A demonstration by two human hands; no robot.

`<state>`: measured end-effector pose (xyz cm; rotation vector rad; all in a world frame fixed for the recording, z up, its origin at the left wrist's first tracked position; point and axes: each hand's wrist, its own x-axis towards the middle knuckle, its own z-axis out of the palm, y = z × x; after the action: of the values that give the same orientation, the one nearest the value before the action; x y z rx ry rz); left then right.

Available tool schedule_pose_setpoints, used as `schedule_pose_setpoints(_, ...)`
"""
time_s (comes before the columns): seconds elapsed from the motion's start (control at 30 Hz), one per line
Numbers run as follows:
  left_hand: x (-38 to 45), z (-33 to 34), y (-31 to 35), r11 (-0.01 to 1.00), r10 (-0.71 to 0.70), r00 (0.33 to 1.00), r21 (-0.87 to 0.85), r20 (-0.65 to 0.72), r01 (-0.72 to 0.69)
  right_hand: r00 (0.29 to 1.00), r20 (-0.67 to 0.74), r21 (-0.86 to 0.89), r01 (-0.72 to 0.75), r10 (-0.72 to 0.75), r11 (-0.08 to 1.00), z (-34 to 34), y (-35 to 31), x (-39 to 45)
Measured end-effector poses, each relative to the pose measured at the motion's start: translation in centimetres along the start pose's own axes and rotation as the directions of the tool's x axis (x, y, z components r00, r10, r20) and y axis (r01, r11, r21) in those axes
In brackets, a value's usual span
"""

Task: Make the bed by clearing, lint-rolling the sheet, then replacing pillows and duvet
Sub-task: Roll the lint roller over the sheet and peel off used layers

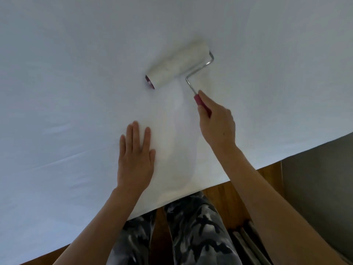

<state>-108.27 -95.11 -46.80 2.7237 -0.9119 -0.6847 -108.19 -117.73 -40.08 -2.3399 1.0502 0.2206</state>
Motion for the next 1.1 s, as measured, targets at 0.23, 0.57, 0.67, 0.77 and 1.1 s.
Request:
schedule_pose_setpoints(0.23, 0.3, 0.0, -0.3, 0.999, 0.03, 1.0, 0.041, 0.004, -0.03, 0.972, 0.114, -0.157, -0.185, 0.204, 0.97, -4.4, 11.9, -13.4)
schedule_pose_setpoints(0.57, 0.4, 0.5, -0.1, 0.997, 0.032, 0.998, 0.068, -0.06, -0.028, 0.972, 0.194, -0.093, -0.116, 0.132, 0.989, -9.0, 16.0, -16.6)
schedule_pose_setpoints(0.67, 0.9, 0.6, 0.7, 0.997, -0.052, 0.993, 0.051, -0.103, 0.058, 0.99, 0.138, 0.059, -0.007, -0.001, 0.998, -8.8, 14.5, -11.8)
schedule_pose_setpoints(0.77, 2.8, 0.4, 3.0, 0.987, -0.158, 0.972, -0.003, -0.175, 0.16, 0.988, 0.09, 0.133, 0.114, -0.127, 0.985, -8.9, 12.6, -6.0)
schedule_pose_setpoints(1.1, 15.3, -5.3, 5.2, 0.903, -0.43, 0.828, -0.162, -0.358, 0.399, 0.948, 0.119, 0.118, 0.282, -0.295, 0.952, -8.0, 0.2, 13.3)
